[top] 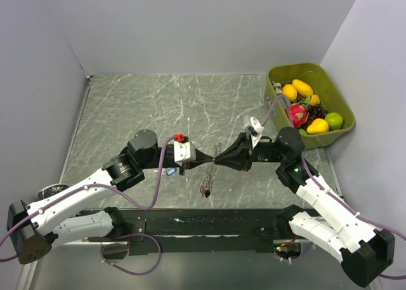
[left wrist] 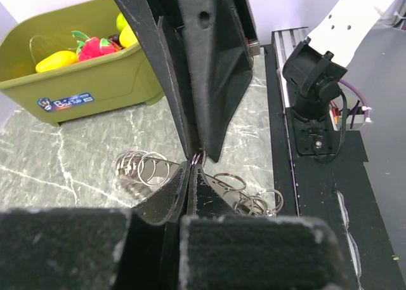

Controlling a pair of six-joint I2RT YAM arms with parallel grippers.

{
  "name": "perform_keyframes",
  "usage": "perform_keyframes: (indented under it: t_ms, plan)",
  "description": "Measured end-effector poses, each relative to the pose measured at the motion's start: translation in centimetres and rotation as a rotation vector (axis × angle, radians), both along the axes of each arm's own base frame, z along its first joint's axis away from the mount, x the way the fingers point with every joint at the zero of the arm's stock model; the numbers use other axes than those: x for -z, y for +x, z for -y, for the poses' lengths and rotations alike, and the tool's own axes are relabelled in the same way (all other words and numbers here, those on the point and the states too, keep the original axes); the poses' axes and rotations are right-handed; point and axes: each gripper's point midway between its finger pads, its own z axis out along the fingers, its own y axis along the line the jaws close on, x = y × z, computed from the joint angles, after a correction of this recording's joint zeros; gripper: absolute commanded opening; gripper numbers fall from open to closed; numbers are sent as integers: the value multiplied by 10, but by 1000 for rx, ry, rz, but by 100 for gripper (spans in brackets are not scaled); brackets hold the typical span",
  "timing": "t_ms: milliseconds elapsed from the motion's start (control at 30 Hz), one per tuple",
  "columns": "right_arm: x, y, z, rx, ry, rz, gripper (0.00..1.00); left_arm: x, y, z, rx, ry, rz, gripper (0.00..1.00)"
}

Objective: Put the keys on the keyring

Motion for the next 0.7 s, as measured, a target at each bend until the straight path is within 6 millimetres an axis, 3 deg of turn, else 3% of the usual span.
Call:
perform_keyframes:
  t_ms: [100, 300, 400, 433, 467, 633, 700]
  plan:
    - [-2, 0, -2, -5, -4, 2, 0, 0, -2, 0, 10, -1, 0, 1]
    - [-2, 1, -3, 7, -7, -5, 0, 0, -1, 0, 5, -1, -1, 1]
    - [-3, 3, -3, 20, -7, -9, 0, -1, 1, -1, -9, -3, 1, 18]
    - [-3, 4, -3, 28, -5, -8, 0, -2, 3, -1, -18, -7, 2, 31]
    - [-4, 4, -3, 34, -3, -7, 0, -3, 3, -2, -26, -12, 1, 37]
    - [-7, 7, -1, 63, 2, -1, 0, -18, 4, -10, -70, -85, 15, 51]
    - [-9, 6, 0, 69, 8, 7, 0, -24, 2, -15, -77, -121, 29, 52]
